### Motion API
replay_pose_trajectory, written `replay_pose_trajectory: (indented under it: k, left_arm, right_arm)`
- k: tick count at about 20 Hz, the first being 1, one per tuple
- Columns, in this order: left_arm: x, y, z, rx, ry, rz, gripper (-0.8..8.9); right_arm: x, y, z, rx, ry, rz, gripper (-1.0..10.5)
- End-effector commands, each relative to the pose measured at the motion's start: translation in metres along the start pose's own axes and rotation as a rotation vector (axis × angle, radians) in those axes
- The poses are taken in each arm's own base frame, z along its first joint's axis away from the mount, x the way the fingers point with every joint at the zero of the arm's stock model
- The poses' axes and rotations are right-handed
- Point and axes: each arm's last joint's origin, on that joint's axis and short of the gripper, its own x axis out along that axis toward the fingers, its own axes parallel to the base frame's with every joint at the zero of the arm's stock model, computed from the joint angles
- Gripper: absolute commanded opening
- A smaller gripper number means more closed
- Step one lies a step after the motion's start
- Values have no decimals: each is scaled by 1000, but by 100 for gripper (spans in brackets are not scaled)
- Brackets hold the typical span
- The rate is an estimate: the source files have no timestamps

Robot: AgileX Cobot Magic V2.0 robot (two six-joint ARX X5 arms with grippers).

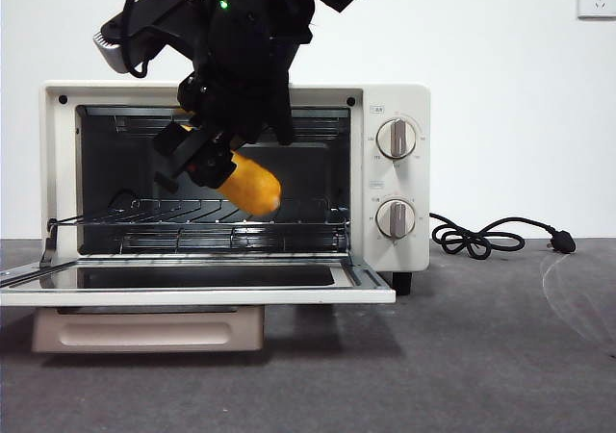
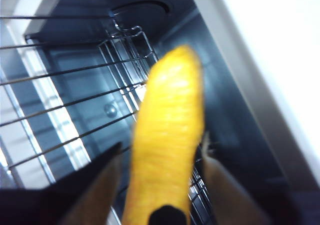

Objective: Take the corn from the table,put the corn in the oven

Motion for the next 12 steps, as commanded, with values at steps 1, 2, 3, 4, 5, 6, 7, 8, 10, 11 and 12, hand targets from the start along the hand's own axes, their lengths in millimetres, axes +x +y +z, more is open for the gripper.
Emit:
replay_pose_trajectory:
  k: [1,2,3,4,5,6,7,8,10,11,12]
  left_arm:
    - [1,0,-1,-7,5,-2,-6]
    - [1,0,-1,-7,5,-2,-6]
    - [1,0,-1,-7,5,-2,-6]
    - [1,0,-1,-7,5,-2,-6]
    - [1,0,-1,-7,5,-2,-6]
    - [1,0,-1,-7,6,-1,-6]
    - [1,0,-1,-7,5,-1,-6]
    - [1,0,-1,-7,5,-1,-6]
    - [1,0,-1,-8,5,-1,-6]
    - [1,0,-1,-7,4,-1,-6]
    - [1,0,-1,-7,4,-1,-6]
  right_arm:
    - [3,4,0,26,0,6,293]
    - [3,4,0,26,0,6,293]
    - [3,5,0,26,0,6,293]
    - [3,5,0,26,-1,6,293]
    - [3,5,0,26,-1,6,292]
    - [3,5,0,26,-2,7,291]
    - [2,6,1,31,-4,8,290]
    - [1,7,2,39,-7,9,289]
    - [-2,10,6,50,-18,15,288]
    - [-3,12,7,51,-22,18,288]
    - [-6,16,11,46,-31,25,288]
